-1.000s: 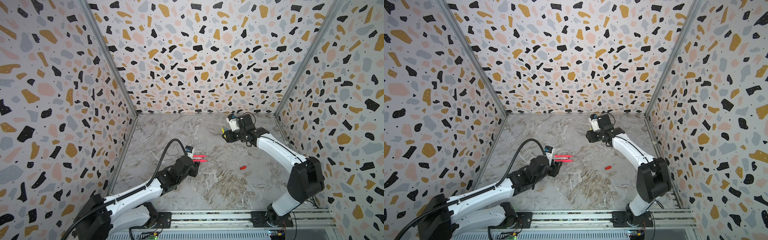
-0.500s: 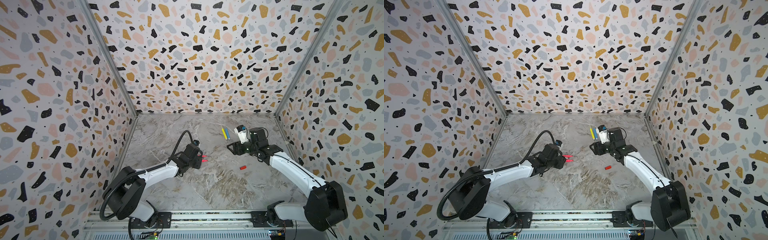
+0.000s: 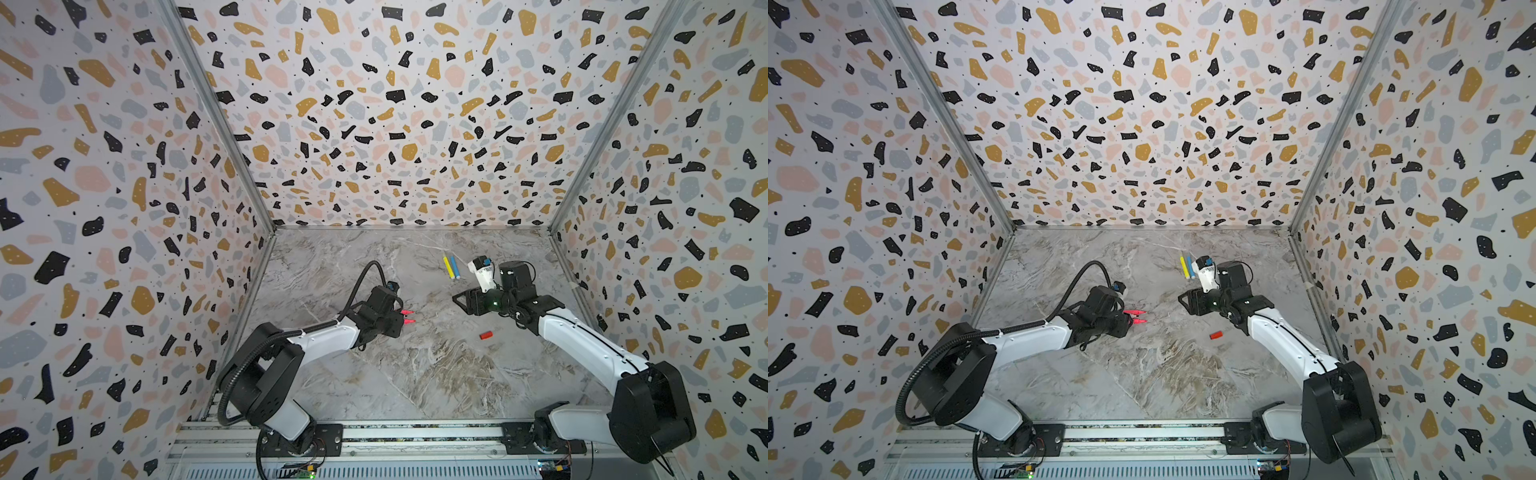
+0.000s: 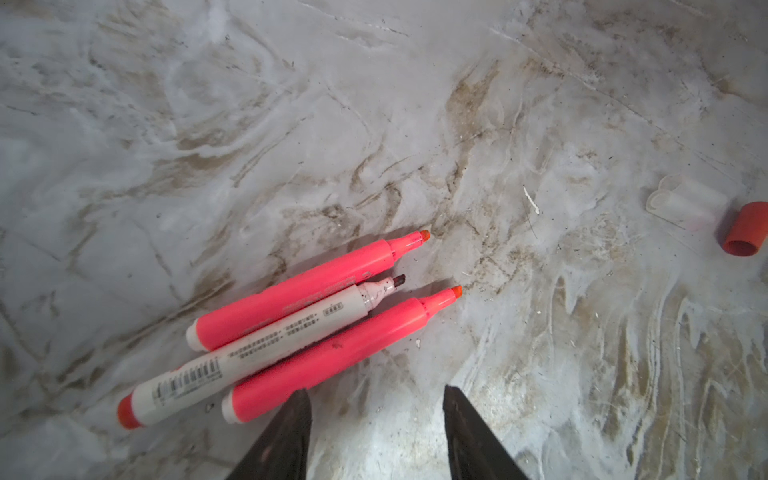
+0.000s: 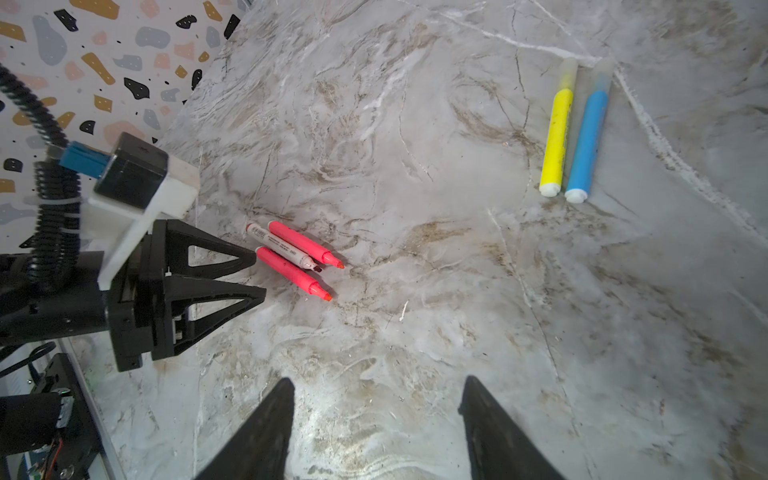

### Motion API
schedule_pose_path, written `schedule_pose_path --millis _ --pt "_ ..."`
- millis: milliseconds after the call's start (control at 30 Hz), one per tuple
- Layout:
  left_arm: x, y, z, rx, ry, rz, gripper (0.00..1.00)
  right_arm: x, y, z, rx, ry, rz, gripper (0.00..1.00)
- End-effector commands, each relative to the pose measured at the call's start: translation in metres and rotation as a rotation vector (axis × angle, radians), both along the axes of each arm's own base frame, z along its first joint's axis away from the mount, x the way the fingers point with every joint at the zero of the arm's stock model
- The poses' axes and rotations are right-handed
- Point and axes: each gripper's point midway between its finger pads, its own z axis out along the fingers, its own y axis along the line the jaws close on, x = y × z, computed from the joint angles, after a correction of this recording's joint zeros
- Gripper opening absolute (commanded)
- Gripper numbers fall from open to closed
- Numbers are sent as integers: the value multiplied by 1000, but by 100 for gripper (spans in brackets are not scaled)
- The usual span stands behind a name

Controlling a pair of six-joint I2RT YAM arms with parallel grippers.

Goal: Insert the pens into the pen caps

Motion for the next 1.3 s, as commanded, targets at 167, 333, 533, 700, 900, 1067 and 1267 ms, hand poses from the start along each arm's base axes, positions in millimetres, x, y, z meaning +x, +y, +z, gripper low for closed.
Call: schedule_pose_path --millis 167,333,533,700,900,1067,1267 --pt "13 -9 2 -14 -17 -47 51 -7 1 10 40 -27 12 65" --pt "16 -11 3 -7 -22 -54 51 -9 1 9 42 -28 14 64" --pt "20 -13 2 -1 -22 -58 51 -10 0 7 41 -25 14 64" --pt "20 -14 -5 7 -9 -63 50 -11 -1 5 41 -21 14 64" --pt "21 -15 -9 4 -1 -66 50 -13 -2 3 41 -19 13 63" --pt "19 -16 -15 6 15 -72 49 -14 -2 3 42 -18 13 63" --pt "10 -12 -24 9 46 -66 47 -14 -3 4 45 -21 8 63"
